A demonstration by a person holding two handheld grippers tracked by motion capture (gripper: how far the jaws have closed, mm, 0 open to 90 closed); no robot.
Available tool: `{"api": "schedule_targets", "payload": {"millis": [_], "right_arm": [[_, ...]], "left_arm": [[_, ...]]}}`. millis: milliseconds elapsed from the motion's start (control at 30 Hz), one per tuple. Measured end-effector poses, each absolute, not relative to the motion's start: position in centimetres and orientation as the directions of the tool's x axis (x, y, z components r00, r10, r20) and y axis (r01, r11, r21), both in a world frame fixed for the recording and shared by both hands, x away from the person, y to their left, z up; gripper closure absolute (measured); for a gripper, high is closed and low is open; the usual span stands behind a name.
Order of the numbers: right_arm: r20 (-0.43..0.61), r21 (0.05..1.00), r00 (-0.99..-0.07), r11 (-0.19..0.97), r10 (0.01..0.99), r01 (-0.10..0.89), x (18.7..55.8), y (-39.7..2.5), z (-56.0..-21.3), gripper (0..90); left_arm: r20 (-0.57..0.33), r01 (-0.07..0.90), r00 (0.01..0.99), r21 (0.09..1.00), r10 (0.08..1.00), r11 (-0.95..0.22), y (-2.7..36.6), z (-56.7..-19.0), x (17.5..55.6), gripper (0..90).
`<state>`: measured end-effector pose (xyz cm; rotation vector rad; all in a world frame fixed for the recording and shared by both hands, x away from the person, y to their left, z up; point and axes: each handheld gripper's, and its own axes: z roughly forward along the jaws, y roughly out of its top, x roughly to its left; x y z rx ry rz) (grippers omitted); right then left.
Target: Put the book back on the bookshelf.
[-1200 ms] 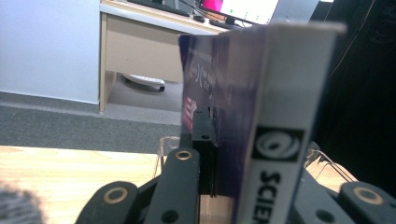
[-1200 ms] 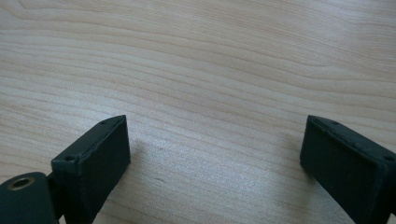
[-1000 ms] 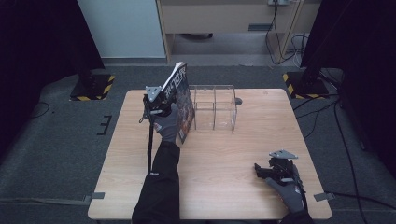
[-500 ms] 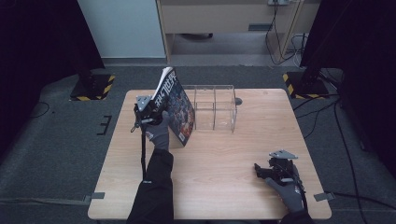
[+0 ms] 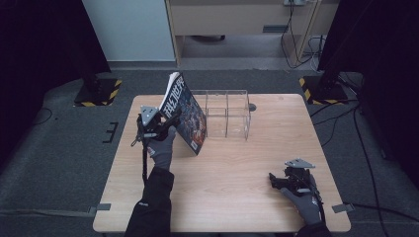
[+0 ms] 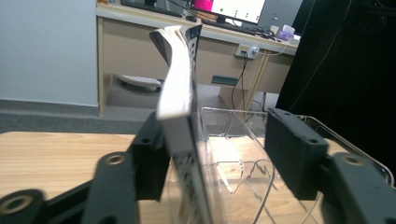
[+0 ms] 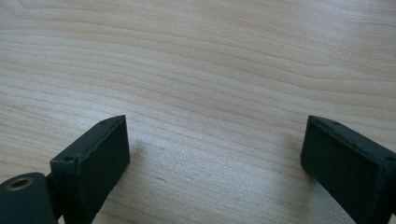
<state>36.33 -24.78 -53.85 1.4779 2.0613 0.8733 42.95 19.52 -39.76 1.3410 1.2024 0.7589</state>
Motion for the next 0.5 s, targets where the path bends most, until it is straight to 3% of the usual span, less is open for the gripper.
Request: {"api": "schedule_targets", "payload": {"millis": [300, 500], "right_arm": [[0.000, 0.718, -0.324, 0.225, 0.946, 0.659, 36.3, -24.8, -53.8, 7.9], [0.000, 0.718, -0.323, 0.225, 0.946, 0.659, 36.3, -24.8, -53.8, 7.9]], "left_arm": [[-0.151, 0.270, 0.335, 0.961, 0.930, 0.059, 21.1, -40.5, 38.6, 27.2], [-0.119, 0.342, 0.329, 0.940, 0.937, -0.001, 22.1, -43.8, 35.7, 24.7]]}}
